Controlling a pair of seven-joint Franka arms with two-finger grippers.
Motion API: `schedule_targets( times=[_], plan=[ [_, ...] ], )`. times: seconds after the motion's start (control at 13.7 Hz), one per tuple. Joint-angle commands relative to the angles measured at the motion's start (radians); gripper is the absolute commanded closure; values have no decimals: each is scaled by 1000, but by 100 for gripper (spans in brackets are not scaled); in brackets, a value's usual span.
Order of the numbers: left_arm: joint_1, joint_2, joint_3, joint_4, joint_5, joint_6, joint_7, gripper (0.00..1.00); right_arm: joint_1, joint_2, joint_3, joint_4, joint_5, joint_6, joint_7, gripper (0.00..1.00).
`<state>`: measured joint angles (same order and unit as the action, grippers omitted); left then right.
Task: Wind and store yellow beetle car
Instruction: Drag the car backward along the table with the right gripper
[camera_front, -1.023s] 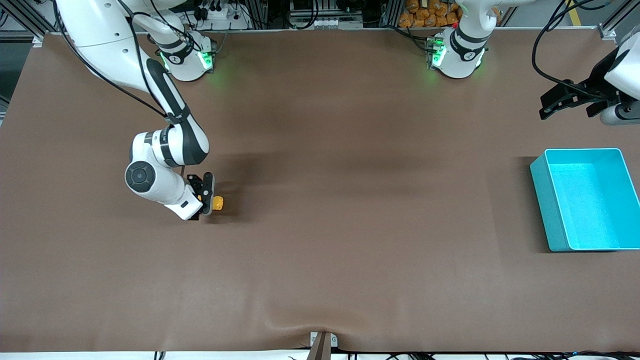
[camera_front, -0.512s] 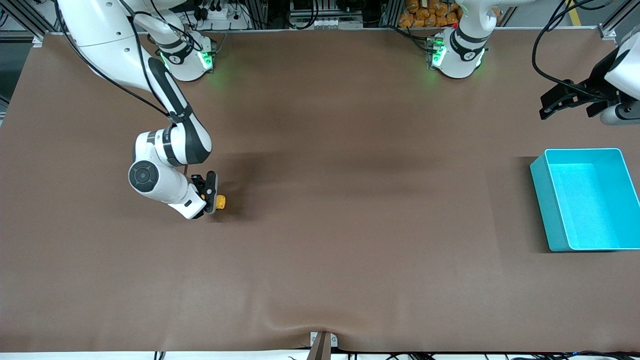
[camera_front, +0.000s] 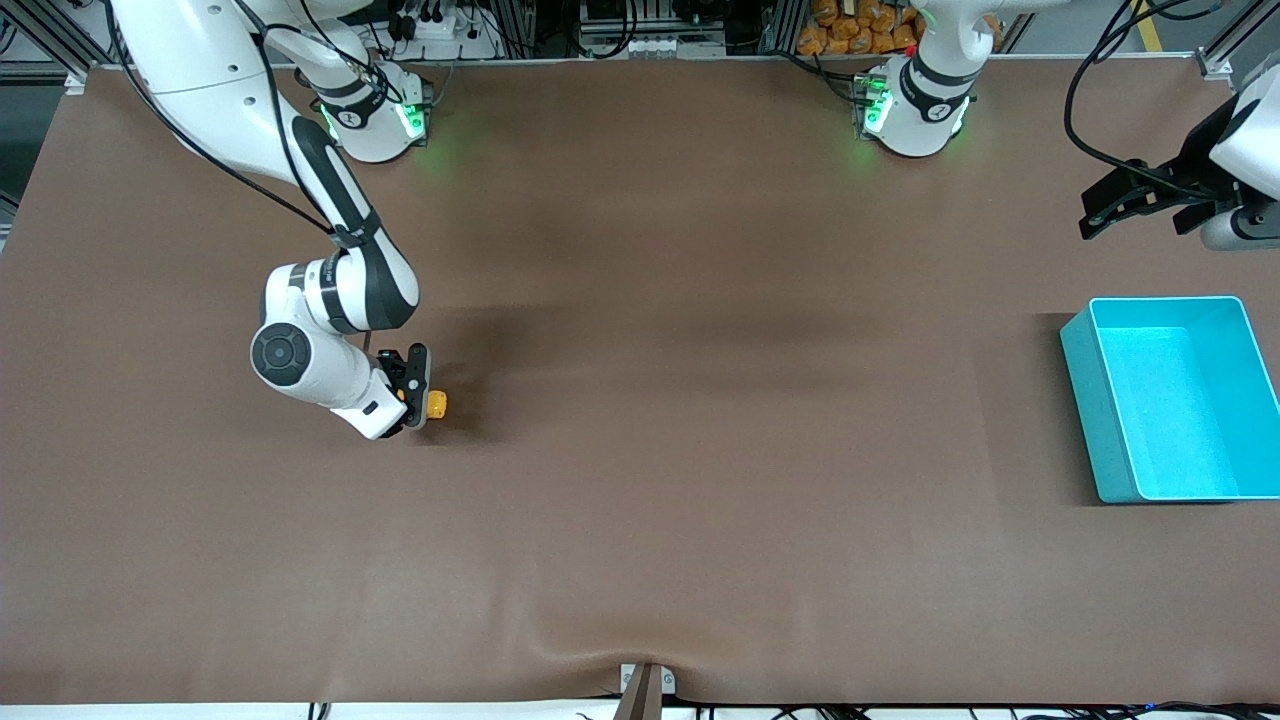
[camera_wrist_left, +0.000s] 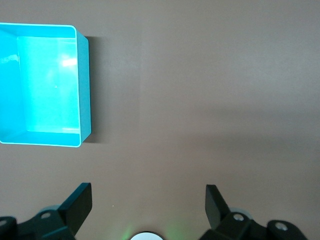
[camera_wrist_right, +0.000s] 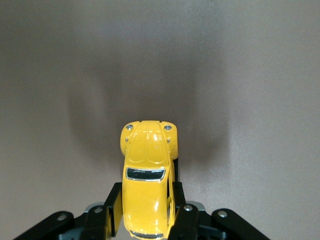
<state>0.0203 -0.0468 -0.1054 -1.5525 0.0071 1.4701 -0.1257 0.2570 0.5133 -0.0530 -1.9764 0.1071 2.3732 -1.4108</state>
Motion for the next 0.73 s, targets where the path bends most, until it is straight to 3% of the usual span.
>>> schedule_targets(
  times=[0.0, 0.66],
  plan=[
    [9, 4, -5, 11, -15, -10, 0, 0, -22, 8, 4, -7, 23, -5, -28, 76],
    [9, 2, -5, 11, -15, -10, -2, 0, -120, 10, -1, -24, 11, -5, -144, 76]
  ],
)
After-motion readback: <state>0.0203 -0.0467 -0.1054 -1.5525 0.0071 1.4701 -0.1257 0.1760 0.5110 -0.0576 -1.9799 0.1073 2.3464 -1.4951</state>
